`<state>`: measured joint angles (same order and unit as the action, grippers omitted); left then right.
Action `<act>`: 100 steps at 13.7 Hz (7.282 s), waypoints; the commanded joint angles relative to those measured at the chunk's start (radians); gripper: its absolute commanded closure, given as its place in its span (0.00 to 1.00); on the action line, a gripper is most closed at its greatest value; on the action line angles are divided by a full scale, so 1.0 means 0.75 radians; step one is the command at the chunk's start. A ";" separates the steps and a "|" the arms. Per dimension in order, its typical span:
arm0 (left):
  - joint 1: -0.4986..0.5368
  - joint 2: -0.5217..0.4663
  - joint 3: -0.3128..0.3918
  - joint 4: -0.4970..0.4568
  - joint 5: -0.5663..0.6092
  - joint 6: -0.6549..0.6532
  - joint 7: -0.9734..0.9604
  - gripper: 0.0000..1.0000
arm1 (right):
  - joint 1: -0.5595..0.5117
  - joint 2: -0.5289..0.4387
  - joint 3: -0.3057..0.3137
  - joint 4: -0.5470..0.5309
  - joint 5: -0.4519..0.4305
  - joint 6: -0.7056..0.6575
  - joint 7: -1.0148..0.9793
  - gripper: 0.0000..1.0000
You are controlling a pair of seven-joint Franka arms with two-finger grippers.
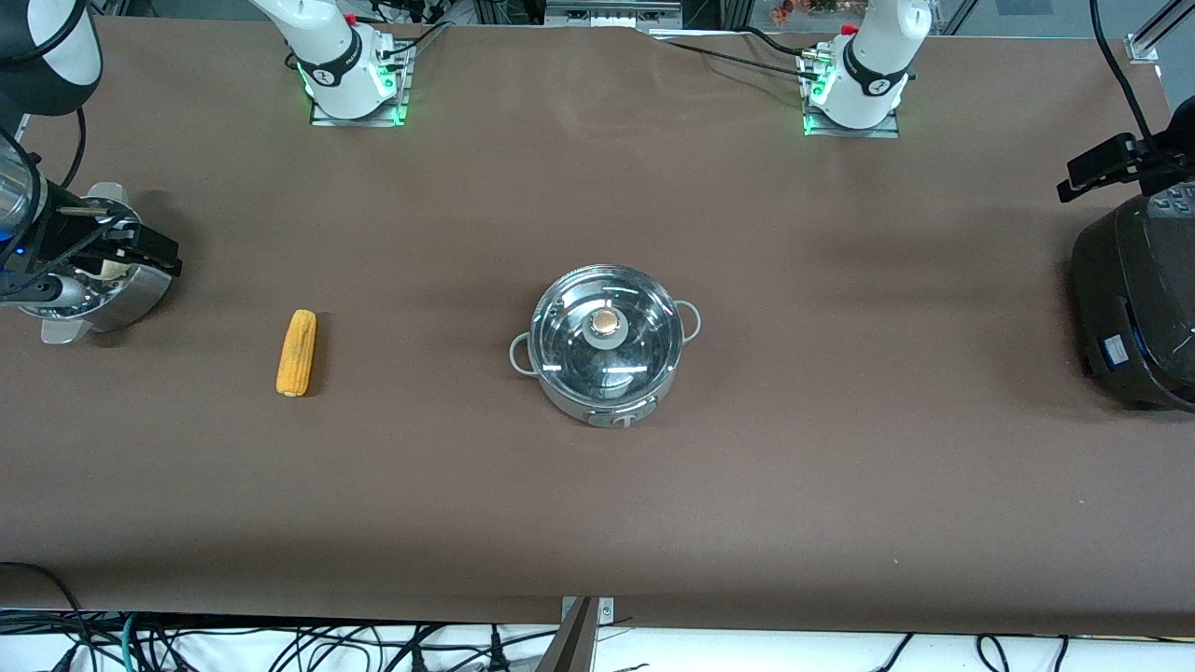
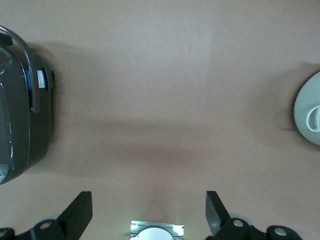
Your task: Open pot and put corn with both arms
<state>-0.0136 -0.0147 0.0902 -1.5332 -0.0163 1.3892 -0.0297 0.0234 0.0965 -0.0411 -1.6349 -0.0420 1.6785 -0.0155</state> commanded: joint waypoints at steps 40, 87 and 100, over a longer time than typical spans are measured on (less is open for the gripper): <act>-0.479 0.498 -0.265 0.105 -0.191 0.397 -0.741 0.02 | 0.022 0.579 0.002 -0.295 0.062 0.801 -0.014 0.00; -0.801 0.603 -0.018 0.255 -0.078 0.455 -0.939 1.00 | 0.191 0.524 0.120 0.742 0.095 -0.420 0.112 1.00; -0.123 0.279 -0.008 -0.671 -0.066 1.094 0.317 1.00 | 0.688 0.744 0.308 0.756 0.093 0.208 0.980 1.00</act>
<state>-0.1297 0.2325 0.0936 -1.9415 -0.0744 2.1042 0.1268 0.5123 0.6101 0.1888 -1.0943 0.0250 1.7796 0.6713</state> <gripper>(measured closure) 0.520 0.665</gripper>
